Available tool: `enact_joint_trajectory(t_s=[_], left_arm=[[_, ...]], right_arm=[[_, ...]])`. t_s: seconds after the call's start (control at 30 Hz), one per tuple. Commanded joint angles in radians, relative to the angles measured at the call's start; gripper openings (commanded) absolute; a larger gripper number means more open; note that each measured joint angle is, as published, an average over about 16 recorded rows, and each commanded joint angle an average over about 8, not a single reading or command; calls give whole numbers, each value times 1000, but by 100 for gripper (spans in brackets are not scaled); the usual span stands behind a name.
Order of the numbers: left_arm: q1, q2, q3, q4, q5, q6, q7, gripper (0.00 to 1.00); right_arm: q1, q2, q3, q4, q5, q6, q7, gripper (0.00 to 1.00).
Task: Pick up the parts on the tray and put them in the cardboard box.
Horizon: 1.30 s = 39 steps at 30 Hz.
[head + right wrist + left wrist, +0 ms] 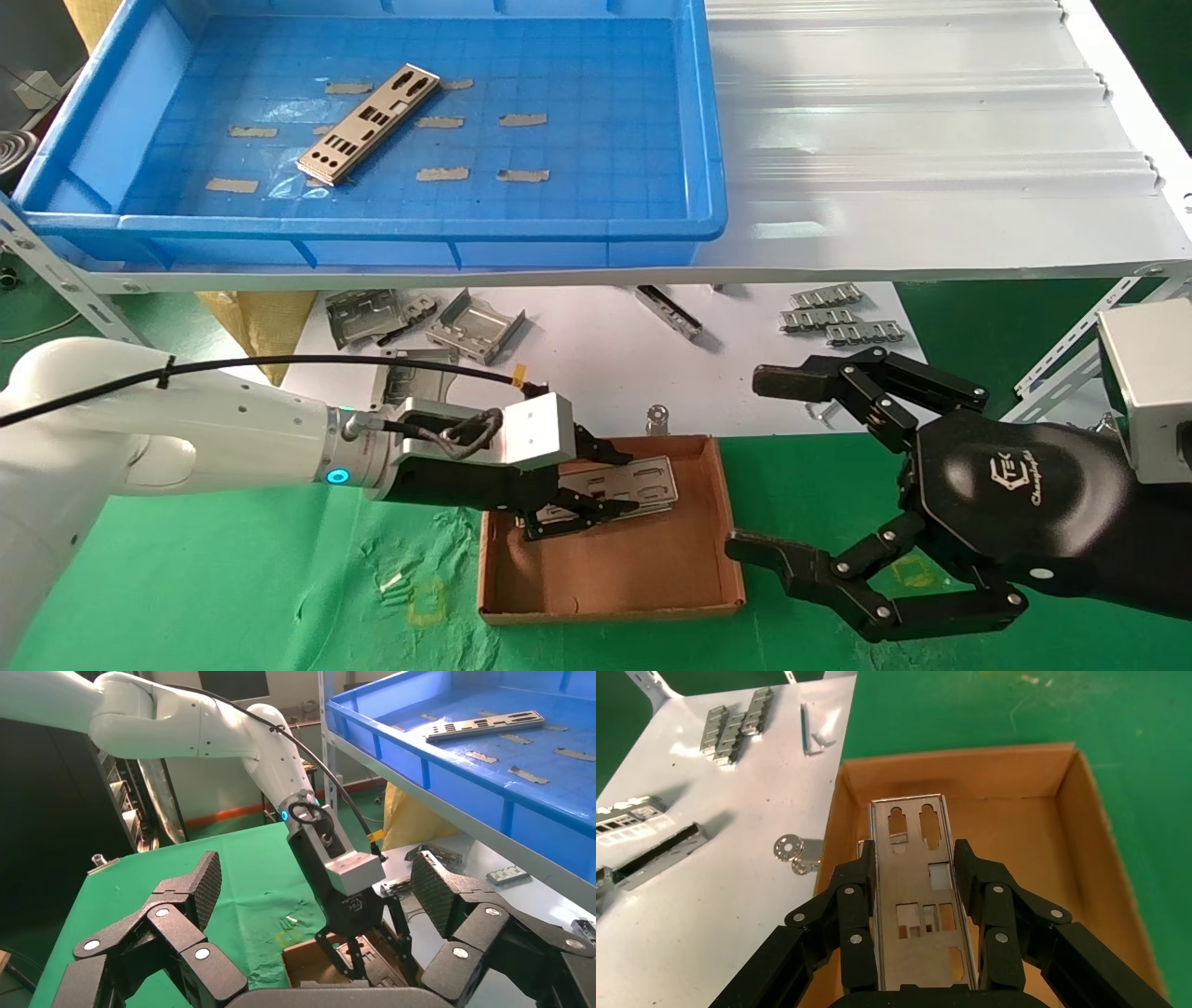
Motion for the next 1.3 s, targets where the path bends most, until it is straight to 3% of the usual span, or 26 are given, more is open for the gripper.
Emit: enact_joint_trajectory(t_s=[0.03,0.17,0.23,0.67,1.07,1.3], left_arm=[[7,10,0,11,1,-9,17,38],[7,37,10,42,13,-32,42,88],[3,49,15,58,19,-43,43,99],[-5,60,28,101,-10,-50,31,100],[-5,-3,-40,143,-152,166,35,100],[1,-20,-53,147,-180,210,47,100]], right_arm=[[0,0,0,0,0,0,0,100],[0,0,0,0,0,0,0,100],[0,0,0,0,0,0,0,100],[0,0,0,0,0,0,0,100],[0,0,0,0,0,0,0,100],[0,0,0,0,0,1,0,100]])
